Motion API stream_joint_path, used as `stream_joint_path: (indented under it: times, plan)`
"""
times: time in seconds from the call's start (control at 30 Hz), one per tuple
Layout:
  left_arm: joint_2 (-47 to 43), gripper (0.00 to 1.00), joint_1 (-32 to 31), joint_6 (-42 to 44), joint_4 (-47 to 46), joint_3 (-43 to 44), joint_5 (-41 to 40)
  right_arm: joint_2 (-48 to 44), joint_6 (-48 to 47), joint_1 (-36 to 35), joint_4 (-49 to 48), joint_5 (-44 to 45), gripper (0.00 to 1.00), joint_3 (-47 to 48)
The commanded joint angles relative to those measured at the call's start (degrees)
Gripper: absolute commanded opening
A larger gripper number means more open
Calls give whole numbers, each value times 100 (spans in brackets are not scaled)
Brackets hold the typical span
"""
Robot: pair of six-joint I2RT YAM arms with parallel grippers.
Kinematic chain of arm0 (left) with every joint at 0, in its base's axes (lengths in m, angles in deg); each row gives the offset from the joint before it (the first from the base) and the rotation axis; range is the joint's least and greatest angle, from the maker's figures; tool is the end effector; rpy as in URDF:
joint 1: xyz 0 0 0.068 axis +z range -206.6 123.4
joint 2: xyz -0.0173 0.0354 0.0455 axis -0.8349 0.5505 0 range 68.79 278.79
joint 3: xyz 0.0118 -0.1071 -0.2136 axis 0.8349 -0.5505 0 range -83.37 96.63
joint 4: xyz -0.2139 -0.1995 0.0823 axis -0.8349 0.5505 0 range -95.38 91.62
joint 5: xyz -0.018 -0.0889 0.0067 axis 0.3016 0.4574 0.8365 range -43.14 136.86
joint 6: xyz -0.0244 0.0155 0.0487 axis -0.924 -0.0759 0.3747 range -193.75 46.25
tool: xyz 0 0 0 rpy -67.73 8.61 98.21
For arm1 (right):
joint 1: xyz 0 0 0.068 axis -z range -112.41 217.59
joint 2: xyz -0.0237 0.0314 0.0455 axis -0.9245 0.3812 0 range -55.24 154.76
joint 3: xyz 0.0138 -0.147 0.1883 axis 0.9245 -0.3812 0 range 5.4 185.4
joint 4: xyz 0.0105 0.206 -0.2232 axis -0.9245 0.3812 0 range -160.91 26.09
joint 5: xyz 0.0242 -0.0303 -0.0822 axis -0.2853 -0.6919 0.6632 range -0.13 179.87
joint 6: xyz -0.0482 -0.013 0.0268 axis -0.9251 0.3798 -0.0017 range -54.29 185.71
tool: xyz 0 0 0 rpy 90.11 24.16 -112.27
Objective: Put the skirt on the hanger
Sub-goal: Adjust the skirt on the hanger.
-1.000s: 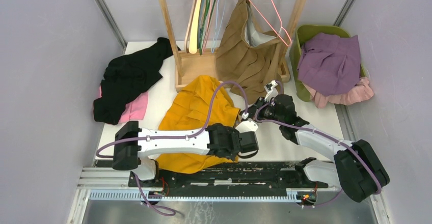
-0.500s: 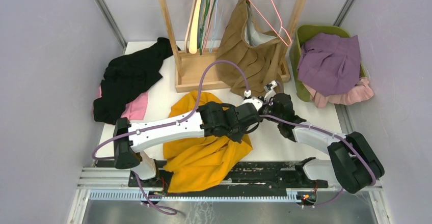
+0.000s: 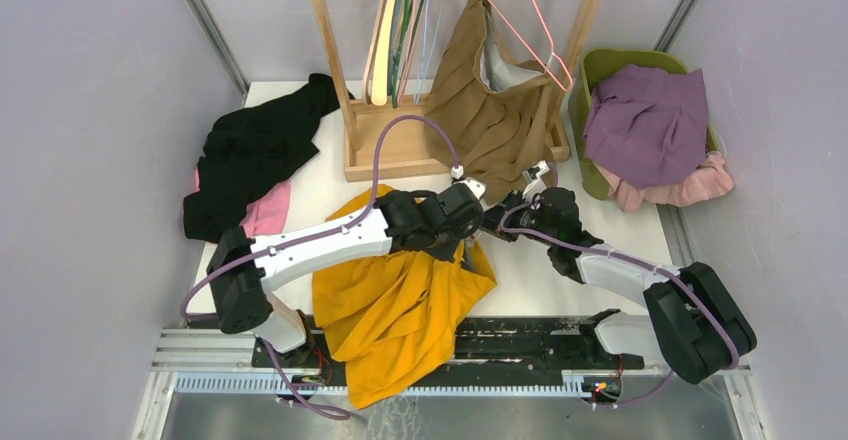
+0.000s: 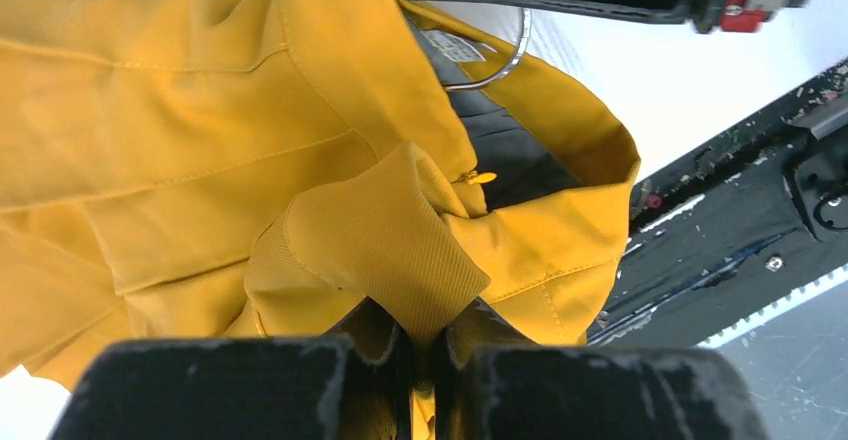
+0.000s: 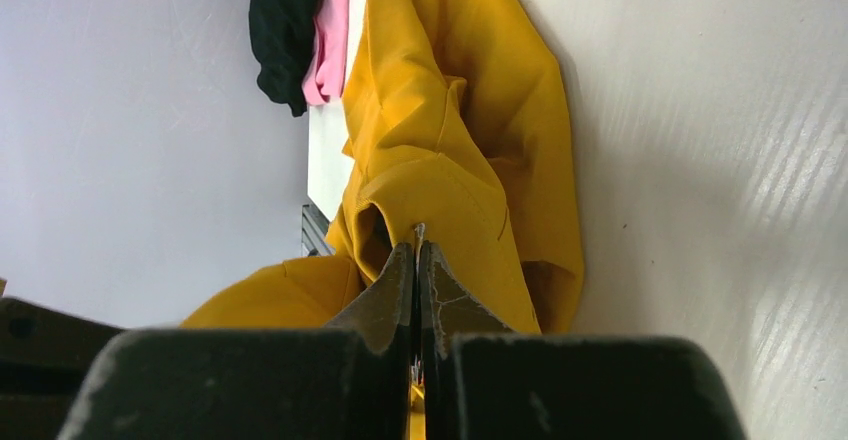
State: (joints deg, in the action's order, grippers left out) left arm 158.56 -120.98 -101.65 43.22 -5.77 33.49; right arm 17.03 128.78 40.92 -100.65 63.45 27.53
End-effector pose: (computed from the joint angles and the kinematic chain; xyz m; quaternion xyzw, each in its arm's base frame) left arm 0.1683 -0.3298 0.2419 0.2729 0.9220 -0.1026 0.2549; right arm 0.2465 0.1435 0.1096 0.1258 0.8002 0.5250 0.2613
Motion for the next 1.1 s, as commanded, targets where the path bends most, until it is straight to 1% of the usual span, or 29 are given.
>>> stream_joint_path:
  times: [0.0,0.2,0.3,0.4,0.5,0.63,0.73,0.87,0.97,1.07]
  plan:
    - [-467,3,443,585,-1228,-12,-754,-278,-129,-93,-112,-860,1,-78]
    - [-889,3,597,639,-1796,-448,-851,-183,-327,-99,108,-967,1,7]
    - [-1192,3,650,688,-2169,-680,-1047,-46,-335,-97,34,-1050,1,48]
    - [-1290,3,830,691,-2243,-856,-1246,-12,-377,-93,76,-1151,1,121]
    - [-1365,3,966,683,-2538,-1205,-1335,40,-530,-100,284,-1282,1,258]
    - [-1315,3,1097,698,-3039,-1705,-1379,286,-661,-96,317,-1470,1,360]
    - [-1214,3,1117,739,-3379,-1921,-1311,476,-718,-101,250,-1617,1,400]
    - [-1019,4,1146,742,-3474,-2089,-1609,516,-910,-99,479,-1699,1,535]
    - [-908,9,1190,725,-3539,-2253,-1620,512,-1015,-99,611,-1779,1,626]
    - [-784,17,1211,720,-3615,-2354,-1518,509,-1069,-97,698,-1843,1,703]
